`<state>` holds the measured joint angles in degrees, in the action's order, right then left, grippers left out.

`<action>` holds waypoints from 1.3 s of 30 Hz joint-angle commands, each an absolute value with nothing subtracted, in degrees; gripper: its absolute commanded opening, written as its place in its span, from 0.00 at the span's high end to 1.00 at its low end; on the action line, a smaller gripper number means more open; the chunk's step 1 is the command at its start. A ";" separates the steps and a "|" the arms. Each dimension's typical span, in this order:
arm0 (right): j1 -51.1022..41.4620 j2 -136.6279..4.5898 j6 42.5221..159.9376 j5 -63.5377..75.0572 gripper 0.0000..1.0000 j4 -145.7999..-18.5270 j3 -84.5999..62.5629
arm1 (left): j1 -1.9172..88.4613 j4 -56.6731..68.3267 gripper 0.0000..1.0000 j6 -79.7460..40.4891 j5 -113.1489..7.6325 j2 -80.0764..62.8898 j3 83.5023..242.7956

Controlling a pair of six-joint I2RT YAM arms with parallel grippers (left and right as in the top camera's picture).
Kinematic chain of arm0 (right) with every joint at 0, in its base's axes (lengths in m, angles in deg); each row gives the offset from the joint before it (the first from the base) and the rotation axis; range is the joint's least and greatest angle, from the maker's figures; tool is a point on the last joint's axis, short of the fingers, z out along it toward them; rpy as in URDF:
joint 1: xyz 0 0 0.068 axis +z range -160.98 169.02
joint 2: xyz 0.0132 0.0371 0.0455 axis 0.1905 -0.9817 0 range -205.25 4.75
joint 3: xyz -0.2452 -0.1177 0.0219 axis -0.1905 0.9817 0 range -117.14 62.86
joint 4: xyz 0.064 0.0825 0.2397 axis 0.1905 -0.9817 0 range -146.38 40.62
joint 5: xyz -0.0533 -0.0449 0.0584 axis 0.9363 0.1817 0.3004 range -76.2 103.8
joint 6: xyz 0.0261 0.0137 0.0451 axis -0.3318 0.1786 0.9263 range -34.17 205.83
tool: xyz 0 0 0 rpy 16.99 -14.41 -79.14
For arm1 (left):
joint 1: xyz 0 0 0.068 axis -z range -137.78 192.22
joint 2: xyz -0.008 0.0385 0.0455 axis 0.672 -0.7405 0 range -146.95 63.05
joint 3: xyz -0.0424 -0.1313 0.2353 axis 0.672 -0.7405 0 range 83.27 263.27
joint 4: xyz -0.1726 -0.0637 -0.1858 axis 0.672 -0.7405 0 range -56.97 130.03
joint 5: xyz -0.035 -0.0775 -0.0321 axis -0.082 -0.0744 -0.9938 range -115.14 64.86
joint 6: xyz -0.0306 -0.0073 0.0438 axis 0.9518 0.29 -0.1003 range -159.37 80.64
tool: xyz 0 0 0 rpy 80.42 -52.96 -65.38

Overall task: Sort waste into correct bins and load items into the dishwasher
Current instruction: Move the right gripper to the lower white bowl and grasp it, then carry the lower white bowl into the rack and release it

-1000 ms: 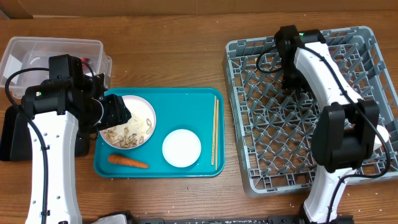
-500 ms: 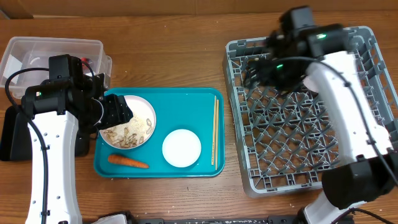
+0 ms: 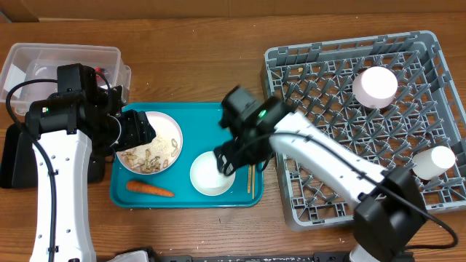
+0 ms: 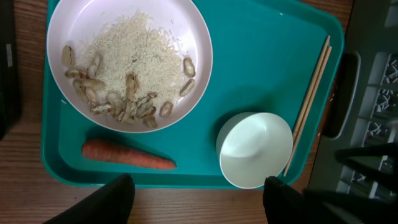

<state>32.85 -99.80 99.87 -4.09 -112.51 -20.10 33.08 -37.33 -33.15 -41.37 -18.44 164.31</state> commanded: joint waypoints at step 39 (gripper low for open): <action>35.54 -99.73 121.40 26.71 0.96 -104.38 -15.38 | 32.92 -37.74 0.31 -32.53 -41.24 -18.20 164.74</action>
